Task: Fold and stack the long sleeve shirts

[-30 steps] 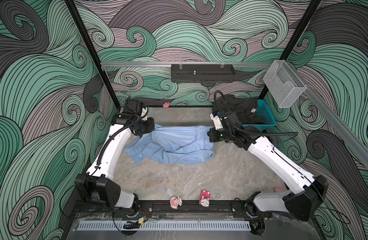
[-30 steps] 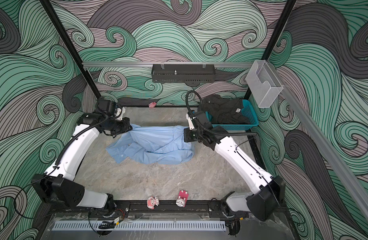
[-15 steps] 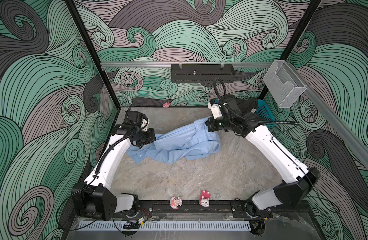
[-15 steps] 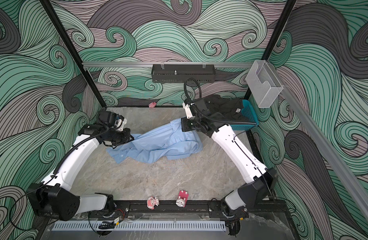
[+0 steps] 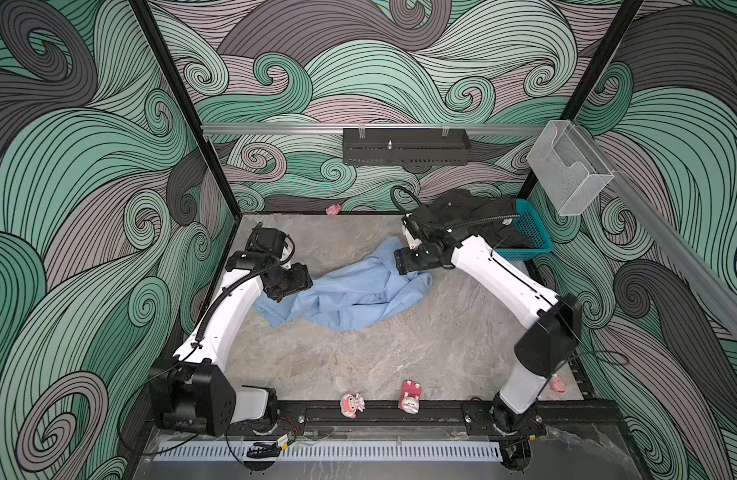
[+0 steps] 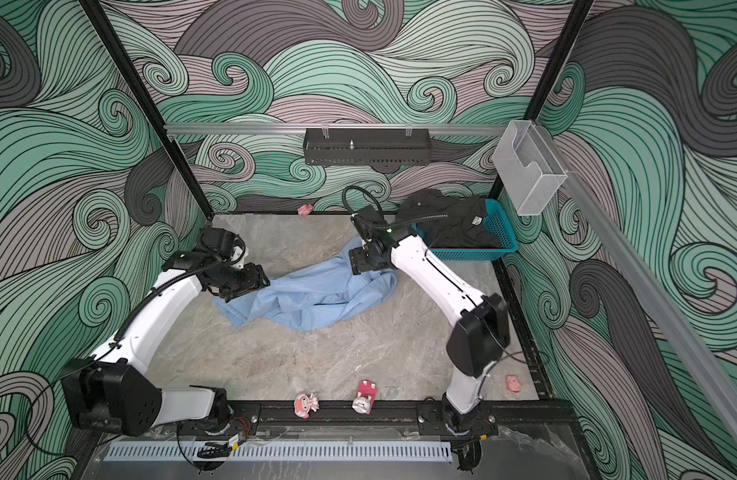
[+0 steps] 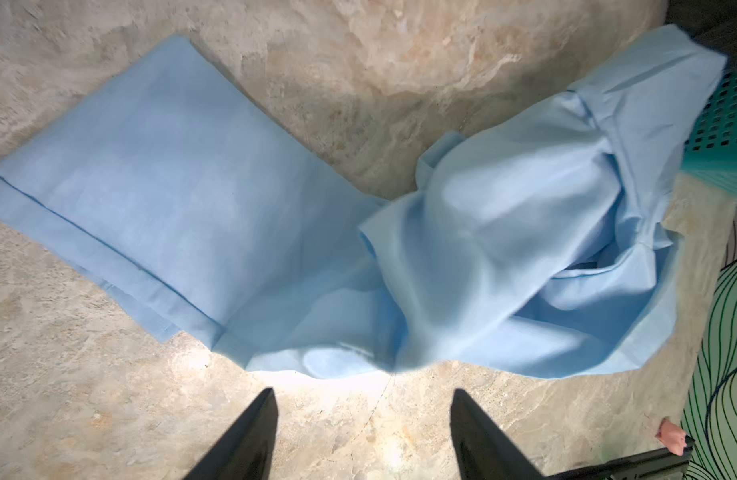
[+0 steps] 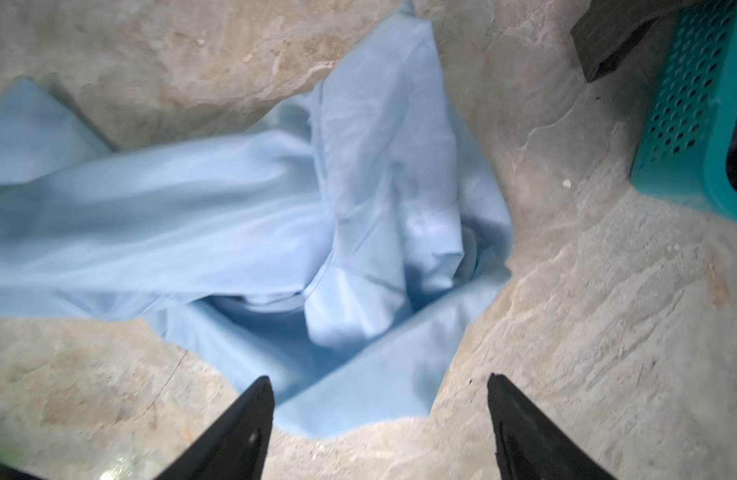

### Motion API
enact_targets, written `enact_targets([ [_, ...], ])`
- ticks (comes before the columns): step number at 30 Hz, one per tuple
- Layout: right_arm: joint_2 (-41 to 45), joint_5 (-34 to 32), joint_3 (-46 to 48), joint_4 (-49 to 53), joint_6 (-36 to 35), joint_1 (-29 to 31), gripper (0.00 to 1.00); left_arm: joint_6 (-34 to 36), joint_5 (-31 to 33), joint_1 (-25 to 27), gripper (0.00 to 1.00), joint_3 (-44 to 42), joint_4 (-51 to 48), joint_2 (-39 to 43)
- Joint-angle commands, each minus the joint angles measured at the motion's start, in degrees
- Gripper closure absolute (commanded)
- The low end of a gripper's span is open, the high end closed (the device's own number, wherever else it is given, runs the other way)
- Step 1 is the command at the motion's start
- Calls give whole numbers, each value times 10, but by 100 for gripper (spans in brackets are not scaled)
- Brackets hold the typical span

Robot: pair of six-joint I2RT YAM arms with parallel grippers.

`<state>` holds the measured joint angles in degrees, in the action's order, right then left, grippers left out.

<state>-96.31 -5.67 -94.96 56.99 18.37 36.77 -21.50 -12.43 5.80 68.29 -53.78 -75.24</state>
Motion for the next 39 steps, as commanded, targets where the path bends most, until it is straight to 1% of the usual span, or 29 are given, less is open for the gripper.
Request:
enact_targets([
  [1, 86, -9, 97, -31, 98, 32, 16, -8, 7, -3, 31, -18, 26, 6],
  [4, 95, 37, 196, -109, 175, 49, 16, -18, -2, -3, 31, -23, 38, -13],
  [7, 63, 74, 236, -170, 232, 66, 15, -19, -13, -2, 31, -1, 13, -41],
  [10, 11, 94, 247, -235, 276, 77, 15, -17, -16, -3, 31, -2, 20, -41],
  [13, -45, 115, 226, -278, 301, 80, 16, -16, -11, -3, 31, -4, 21, -33],
  [15, -77, 115, 210, -288, 314, 83, 19, -15, -9, -3, 31, -2, 15, -31],
  [17, -93, 109, 202, -286, 324, 84, 29, -13, -4, -3, 32, -1, 10, -28],
  [18, -88, 104, 207, -288, 326, 85, 40, -13, -1, -3, 32, 0, 8, -27],
  [20, -56, 89, 221, -286, 324, 86, 85, -10, 8, -3, 34, 1, 5, -24],
  [21, -37, 84, 222, -275, 317, 86, 96, -8, 10, -3, 34, 0, 6, -23],
  [22, -9, 77, 216, -252, 304, 86, 100, -6, 13, -3, 35, 0, 7, -24],
  [25, 75, 64, 185, -165, 251, 82, 100, -5, 13, -4, 35, 6, 10, -35],
  [27, 118, 80, 159, -100, 217, 69, 100, -2, -3, -4, 34, 14, 13, -47],
  [30, 169, 130, 134, -36, 184, 42, 100, -14, -23, -2, 33, 21, 33, -83],
  [32, 191, 158, 117, -8, 166, 23, 100, -25, -30, 2, 32, 26, 43, -110],
  [35, 210, 196, 92, 5, 148, -3, 100, -37, -42, 15, 30, 27, 65, -137],
  [39, 204, 229, 26, 12, 125, -46, 100, -41, -38, 42, 30, 28, 76, -171],
])
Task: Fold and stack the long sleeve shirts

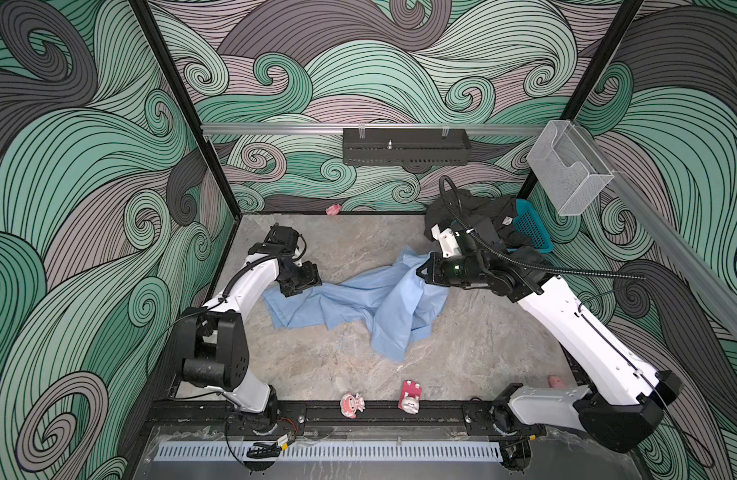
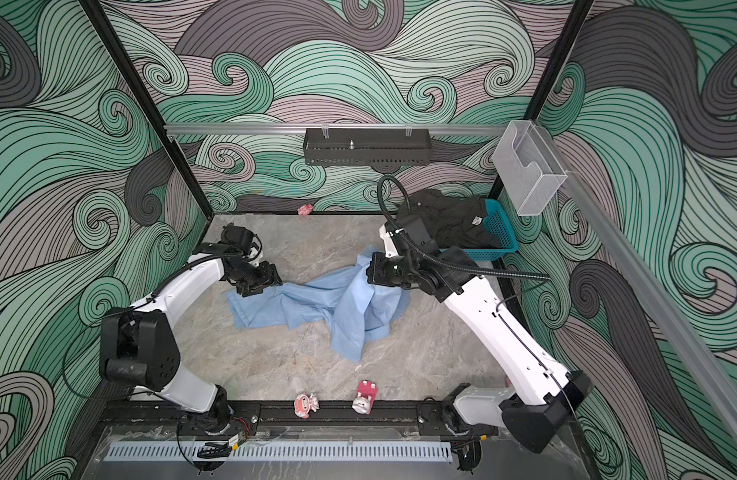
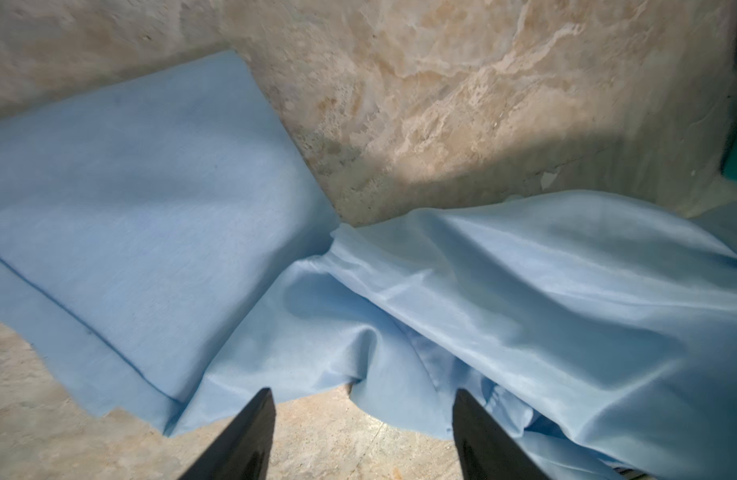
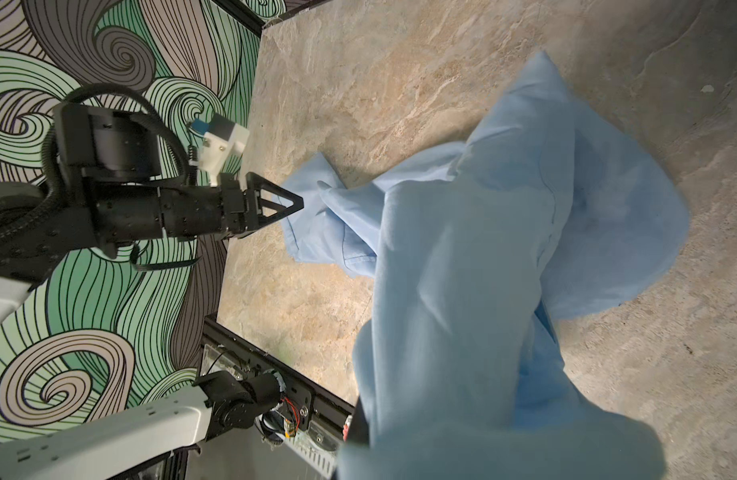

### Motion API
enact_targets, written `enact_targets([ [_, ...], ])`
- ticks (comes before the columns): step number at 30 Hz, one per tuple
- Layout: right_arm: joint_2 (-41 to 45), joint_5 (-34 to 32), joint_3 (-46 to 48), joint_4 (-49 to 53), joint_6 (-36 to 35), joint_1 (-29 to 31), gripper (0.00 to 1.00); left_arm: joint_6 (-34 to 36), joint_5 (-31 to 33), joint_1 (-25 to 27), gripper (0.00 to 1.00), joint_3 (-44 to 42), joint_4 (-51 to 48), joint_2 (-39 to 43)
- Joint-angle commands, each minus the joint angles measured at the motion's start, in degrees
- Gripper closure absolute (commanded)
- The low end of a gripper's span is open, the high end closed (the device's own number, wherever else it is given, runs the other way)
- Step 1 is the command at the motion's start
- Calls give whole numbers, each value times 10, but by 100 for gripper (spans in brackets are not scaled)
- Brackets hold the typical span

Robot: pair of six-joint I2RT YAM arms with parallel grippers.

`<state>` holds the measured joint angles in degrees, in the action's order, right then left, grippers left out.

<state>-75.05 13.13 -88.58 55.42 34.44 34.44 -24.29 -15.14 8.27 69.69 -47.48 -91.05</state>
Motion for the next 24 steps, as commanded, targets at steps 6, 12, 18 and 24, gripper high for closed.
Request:
enact_targets([
  [6, -52, 93, -170, 24, -35, -81, 100, -22, -8, 35, 31, -12, 38, -53],
  [12, -131, 140, -269, -10, -8, -96, 100, -28, -10, 57, 36, -47, 65, -92],
  [18, -284, 185, -412, -8, 8, -96, 100, -38, 2, 64, 37, -119, 83, -88],
  [24, -474, 208, -596, 42, 14, -68, 92, -54, -8, 98, 47, -198, 88, -10],
])
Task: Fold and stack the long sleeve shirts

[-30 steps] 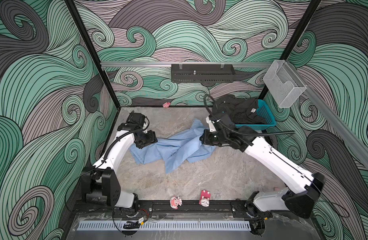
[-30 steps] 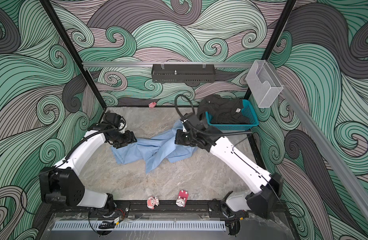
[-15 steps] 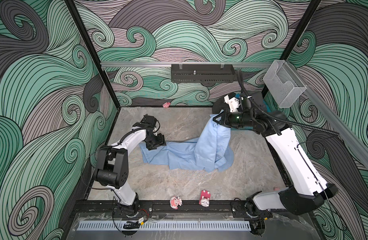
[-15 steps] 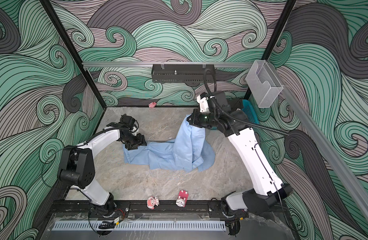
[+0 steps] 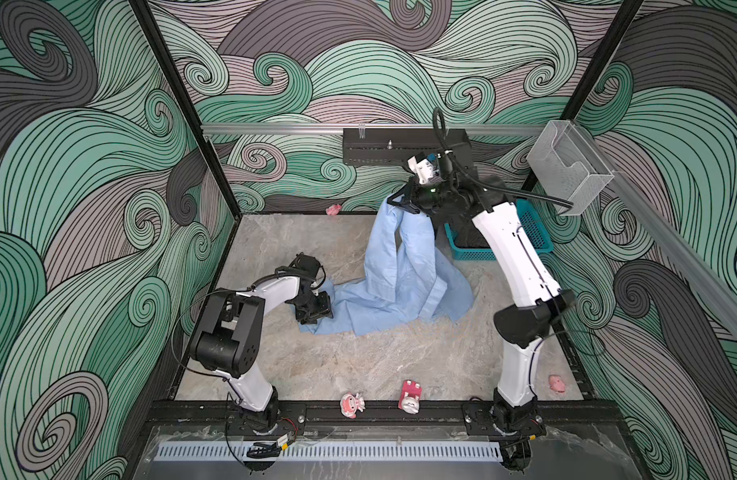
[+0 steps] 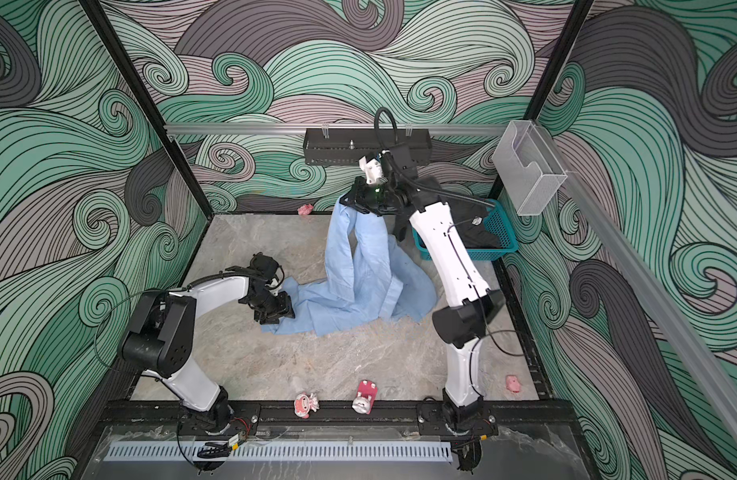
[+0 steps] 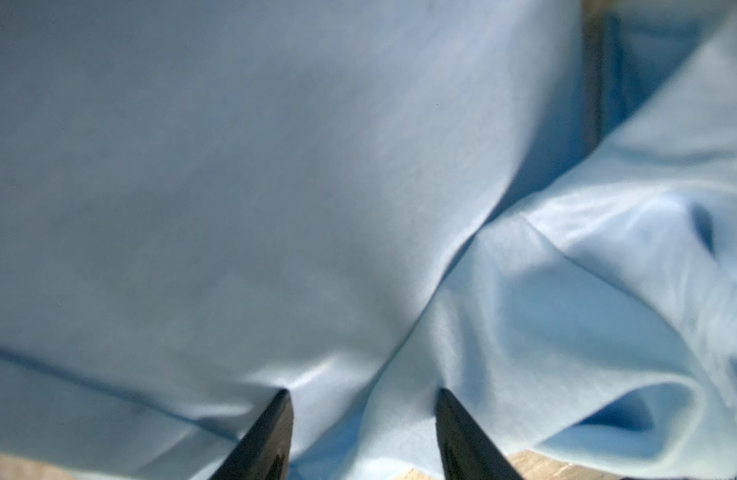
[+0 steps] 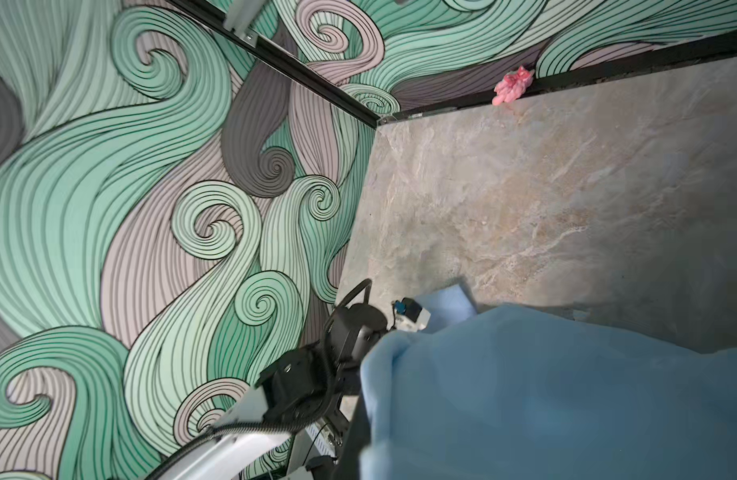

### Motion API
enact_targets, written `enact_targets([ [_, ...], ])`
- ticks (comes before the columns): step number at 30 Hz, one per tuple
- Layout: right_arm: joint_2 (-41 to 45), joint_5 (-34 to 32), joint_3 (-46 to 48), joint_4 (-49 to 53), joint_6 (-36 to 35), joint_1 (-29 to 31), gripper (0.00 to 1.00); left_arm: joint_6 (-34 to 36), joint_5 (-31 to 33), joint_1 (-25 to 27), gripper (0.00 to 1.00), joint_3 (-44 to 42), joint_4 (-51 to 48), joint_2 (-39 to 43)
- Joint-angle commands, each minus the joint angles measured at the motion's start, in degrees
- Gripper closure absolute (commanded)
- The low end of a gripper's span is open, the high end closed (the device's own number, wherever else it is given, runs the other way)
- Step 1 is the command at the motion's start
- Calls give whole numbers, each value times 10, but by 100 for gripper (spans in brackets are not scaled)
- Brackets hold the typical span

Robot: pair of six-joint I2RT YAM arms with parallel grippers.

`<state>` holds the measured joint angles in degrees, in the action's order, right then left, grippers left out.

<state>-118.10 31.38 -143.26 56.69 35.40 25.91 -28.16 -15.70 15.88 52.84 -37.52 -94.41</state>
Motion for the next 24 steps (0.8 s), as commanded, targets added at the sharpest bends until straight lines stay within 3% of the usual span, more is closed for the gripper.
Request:
enact_targets([
  [1, -72, 26, -77, 41, 4, 24, 86, -19, -8, 32, 50, -40, -14, 39],
  [3, -116, 21, -118, 68, -2, 34, 75, -24, -17, 50, 59, -58, -17, 66],
  [5, -138, -1, -135, 105, -17, 40, 57, -30, -23, 63, 66, -71, -27, 99],
  [8, -112, -69, -102, 141, -49, 42, 35, -38, -32, 71, 75, -83, -39, 155],
  [12, 3, -169, 40, 142, -80, 42, 23, -39, -42, 74, 89, -75, -60, 200],
  [15, 120, -218, 222, 104, -83, 43, 19, -40, -55, 75, 93, -62, -61, 217],
  [17, 212, -226, 385, 27, -59, 37, 18, -40, -56, 76, 89, -47, -65, 221],
  [20, 306, -183, 591, -93, -8, 19, 21, -41, -49, 76, 63, -27, -66, 225],
  [22, 323, -156, 671, -145, 14, 12, 23, -47, -46, 76, 51, -18, -59, 228],
  [24, 324, -124, 729, -203, 42, 7, 24, -52, -46, 76, 44, -9, -51, 231],
])
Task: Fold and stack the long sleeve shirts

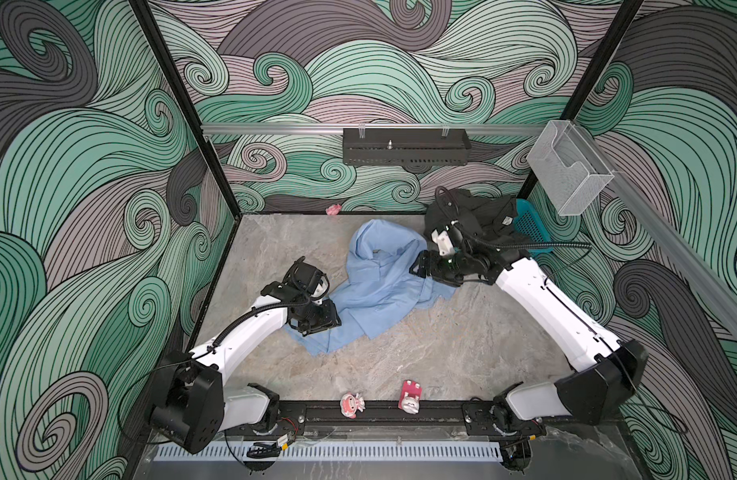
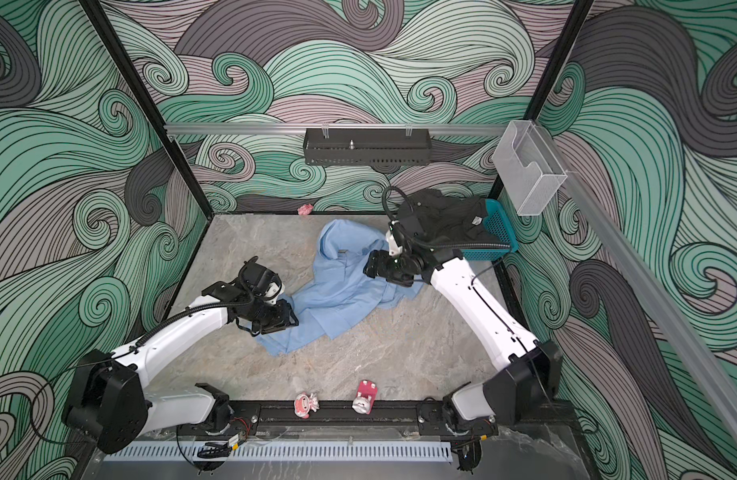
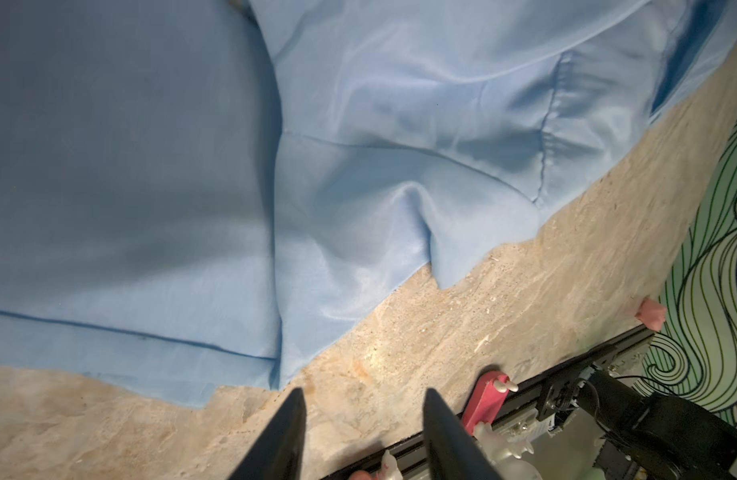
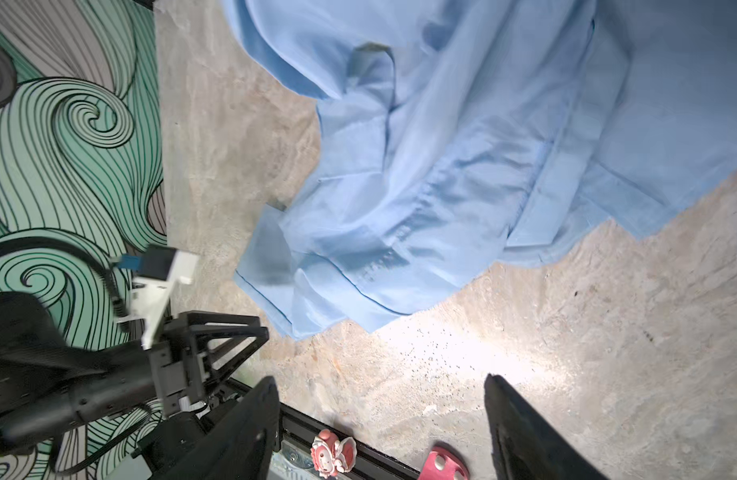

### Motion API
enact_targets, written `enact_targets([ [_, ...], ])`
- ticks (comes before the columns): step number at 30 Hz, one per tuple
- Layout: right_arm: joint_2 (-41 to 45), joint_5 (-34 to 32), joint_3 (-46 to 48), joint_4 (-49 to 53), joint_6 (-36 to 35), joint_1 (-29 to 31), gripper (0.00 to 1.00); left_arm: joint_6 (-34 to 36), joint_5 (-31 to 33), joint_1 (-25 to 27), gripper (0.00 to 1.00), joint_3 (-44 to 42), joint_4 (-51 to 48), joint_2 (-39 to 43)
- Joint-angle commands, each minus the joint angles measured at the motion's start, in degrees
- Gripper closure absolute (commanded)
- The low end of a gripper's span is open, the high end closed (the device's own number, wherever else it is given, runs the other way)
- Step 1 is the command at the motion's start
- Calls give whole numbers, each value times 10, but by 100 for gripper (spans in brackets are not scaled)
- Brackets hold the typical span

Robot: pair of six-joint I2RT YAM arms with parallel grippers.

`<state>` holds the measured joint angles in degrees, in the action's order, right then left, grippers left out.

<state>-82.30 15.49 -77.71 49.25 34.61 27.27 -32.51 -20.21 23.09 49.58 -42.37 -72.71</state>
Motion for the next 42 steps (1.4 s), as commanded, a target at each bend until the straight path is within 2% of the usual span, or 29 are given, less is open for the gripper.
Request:
enact_targets([
  [1, -38, 42, 101, -160, 63, -6, 25, -12, 0, 3, 42, 27, 0, 14],
  [5, -61, 49, 172, -271, 121, -6, 26, -15, 10, 2, 38, 41, -5, 15],
  [10, -116, 41, 211, -351, 152, -7, 25, -14, 34, 1, 33, 58, -24, 26],
  [14, -157, 43, 196, -392, 157, -6, 34, -11, 39, -2, 32, 63, -30, 35],
  [19, -181, 66, 137, -376, 145, -6, 90, -7, 40, -7, 35, 63, -40, 42],
  [21, -153, 60, 116, -346, 133, 2, 100, -5, 41, -9, 35, 61, -43, 47],
  [23, -116, 48, 76, -297, 116, 17, 100, -4, 42, -12, 35, 54, -39, 52],
  [28, -52, 51, -80, -168, 85, 45, 100, -4, 25, -15, 30, 39, 10, 55],
  [32, -49, 56, -215, -93, 60, 43, 100, -23, 1, -16, 26, 27, 77, 55],
  [36, -101, 91, -381, -26, 36, 33, 100, -68, -11, -19, 23, 2, 156, 69],
  [40, -199, 107, -624, 66, 25, 17, 100, -98, -35, -22, 22, -28, 213, 97],
  [42, -258, 121, -751, 100, 39, 6, 100, -88, -67, -20, 23, -47, 243, 112],
])
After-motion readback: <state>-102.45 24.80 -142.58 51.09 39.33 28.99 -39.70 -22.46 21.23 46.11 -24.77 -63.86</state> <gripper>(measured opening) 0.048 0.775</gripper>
